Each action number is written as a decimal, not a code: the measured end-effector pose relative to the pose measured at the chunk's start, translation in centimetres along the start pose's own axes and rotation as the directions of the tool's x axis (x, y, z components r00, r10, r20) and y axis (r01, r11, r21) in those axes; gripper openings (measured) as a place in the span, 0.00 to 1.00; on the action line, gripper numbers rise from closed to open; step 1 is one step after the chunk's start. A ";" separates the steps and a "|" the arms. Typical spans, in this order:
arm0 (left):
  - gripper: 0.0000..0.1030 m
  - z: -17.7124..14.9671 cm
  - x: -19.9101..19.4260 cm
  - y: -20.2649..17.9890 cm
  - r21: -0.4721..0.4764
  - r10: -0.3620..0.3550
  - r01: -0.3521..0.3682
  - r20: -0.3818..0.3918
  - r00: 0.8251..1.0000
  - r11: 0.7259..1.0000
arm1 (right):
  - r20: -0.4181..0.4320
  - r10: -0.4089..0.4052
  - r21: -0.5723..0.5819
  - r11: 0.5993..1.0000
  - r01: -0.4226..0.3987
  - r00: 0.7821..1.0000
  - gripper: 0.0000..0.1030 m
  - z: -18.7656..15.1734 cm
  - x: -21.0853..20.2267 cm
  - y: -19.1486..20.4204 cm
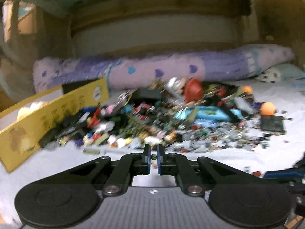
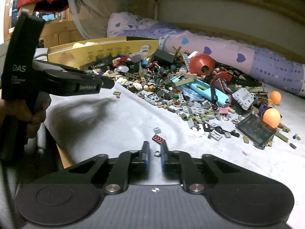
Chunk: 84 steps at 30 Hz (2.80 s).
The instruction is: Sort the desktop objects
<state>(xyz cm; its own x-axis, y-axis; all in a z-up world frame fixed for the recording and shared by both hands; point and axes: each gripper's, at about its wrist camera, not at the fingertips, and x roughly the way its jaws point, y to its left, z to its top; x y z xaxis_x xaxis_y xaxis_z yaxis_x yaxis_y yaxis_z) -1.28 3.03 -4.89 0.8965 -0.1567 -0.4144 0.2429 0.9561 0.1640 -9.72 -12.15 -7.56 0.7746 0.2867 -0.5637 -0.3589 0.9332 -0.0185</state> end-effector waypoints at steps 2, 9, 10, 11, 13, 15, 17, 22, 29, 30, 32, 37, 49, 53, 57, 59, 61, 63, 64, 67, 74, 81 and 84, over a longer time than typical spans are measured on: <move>0.06 -0.2 -0.6 -1.1 0.071 -0.001 -0.001 0.032 0.999 0.997 | 0.003 0.006 0.008 1.000 -0.006 1.000 0.09 0.0 -0.1 -0.1; 0.06 -0.5 -1.7 -2.4 0.165 -0.011 -0.003 0.085 0.996 0.986 | 0.040 0.003 0.045 0.999 -0.005 0.999 0.08 0.7 -0.9 -0.5; 0.06 -0.5 -1.8 -2.4 0.167 -0.009 -0.005 0.086 0.996 0.986 | 0.055 0.004 0.048 0.999 -0.006 0.998 0.08 0.9 -1.1 -0.5; 0.06 -0.5 -1.8 -2.3 0.170 -0.008 -0.008 0.088 0.996 0.985 | 0.069 0.004 0.047 0.999 -0.008 0.998 0.08 1.1 -1.2 -0.5; 0.06 -0.6 -2.1 -2.2 0.177 -0.005 -0.012 0.095 0.995 0.984 | 0.078 0.005 0.041 0.999 -0.008 0.997 0.08 1.3 -1.3 -0.4; 0.06 -0.4 -2.4 -1.9 0.173 0.000 -0.019 0.108 0.994 0.985 | 0.079 0.007 0.038 0.999 -0.010 0.997 0.08 1.5 -1.3 -0.3; 0.06 -0.3 -2.8 -1.4 0.151 0.012 -0.031 0.128 0.992 0.988 | 0.083 0.007 0.036 0.999 -0.010 0.997 0.08 2.0 -1.1 -0.2; 0.06 -0.1 -3.7 0.0 0.109 0.043 -0.060 0.148 0.988 0.992 | 0.101 -0.005 0.050 0.999 0.000 0.995 0.08 3.2 -0.5 0.0; 0.06 0.4 -5.1 2.0 0.074 0.080 -0.094 0.169 0.982 0.993 | 0.132 0.041 0.018 0.999 -0.044 0.990 0.08 5.2 0.8 1.6; 0.06 0.6 -5.3 2.4 0.065 0.085 -0.097 0.172 0.981 0.993 | 0.144 0.048 0.013 0.999 -0.051 0.988 0.08 5.6 0.9 1.9; 0.06 1.1 -5.5 3.0 0.047 0.090 -0.098 0.150 0.985 0.994 | 0.168 0.075 0.009 0.997 -0.077 0.983 0.08 6.7 1.0 2.5; 0.06 1.9 -6.5 4.7 0.001 0.168 -0.169 0.122 0.978 0.986 | 0.219 0.132 -0.019 0.991 -0.131 0.967 0.08 8.7 1.0 4.0; 0.06 2.6 -9.2 12.3 -0.105 0.313 -0.303 0.101 0.944 0.947 | 0.258 0.256 -0.082 0.967 -0.243 0.931 0.08 13.2 1.1 7.2; 0.06 2.5 -10.8 15.0 -0.128 0.369 -0.355 0.107 0.923 0.926 | 0.261 0.291 -0.124 0.956 -0.267 0.920 0.08 15.1 2.3 8.8; 0.06 2.2 -12.0 17.4 -0.151 0.422 -0.405 0.108 0.900 0.902 | 0.269 0.315 -0.131 0.948 -0.289 0.910 0.08 17.3 3.3 10.1; 0.06 2.1 -12.6 18.5 -0.154 0.440 -0.422 0.110 0.891 0.893 | 0.272 0.322 -0.133 0.946 -0.296 0.907 0.08 18.2 4.0 10.8; 0.06 1.9 -13.1 19.6 -0.164 0.459 -0.440 0.106 0.882 0.883 | 0.272 0.333 -0.131 0.942 -0.308 0.903 0.08 19.1 4.7 11.5; 0.06 1.6 -13.7 20.7 -0.174 0.474 -0.454 0.095 0.876 0.874 | 0.266 0.351 -0.123 0.936 -0.329 0.898 0.08 19.8 5.5 12.3; 0.06 1.5 -13.8 21.2 -0.178 0.480 -0.460 0.091 0.873 0.870 | 0.261 0.362 -0.118 0.932 -0.343 0.895 0.08 19.9 5.8 12.6; 0.06 1.2 -13.7 22.3 -0.188 0.493 -0.474 0.075 0.867 0.860 | 0.247 0.377 -0.126 0.926 -0.356 0.893 0.08 20.2 6.7 13.7; 0.06 0.2 -12.7 25.5 -0.227 0.513 -0.494 0.027 0.858 0.839 | 0.214 0.401 -0.130 0.916 -0.381 0.891 0.08 20.8 8.8 16.0; 0.06 0.6 -11.8 27.8 -0.242 0.535 -0.511 0.041 0.844 0.824 | 0.208 0.435 -0.097 0.900 -0.424 0.876 0.08 23.3 11.4 17.5; 0.06 1.5 -11.3 29.3 -0.255 0.535 -0.506 0.054 0.843 0.824 | 0.217 0.434 -0.111 0.901 -0.420 0.875 0.08 24.6 12.7 18.3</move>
<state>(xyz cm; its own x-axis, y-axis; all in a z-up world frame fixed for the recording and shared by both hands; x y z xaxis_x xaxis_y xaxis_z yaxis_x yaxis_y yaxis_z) -3.79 32.41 5.91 0.9059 0.3657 -0.2135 -0.3479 0.9302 0.1170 6.35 13.86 5.24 0.6344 0.7026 -0.3222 -0.7060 0.6964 0.1286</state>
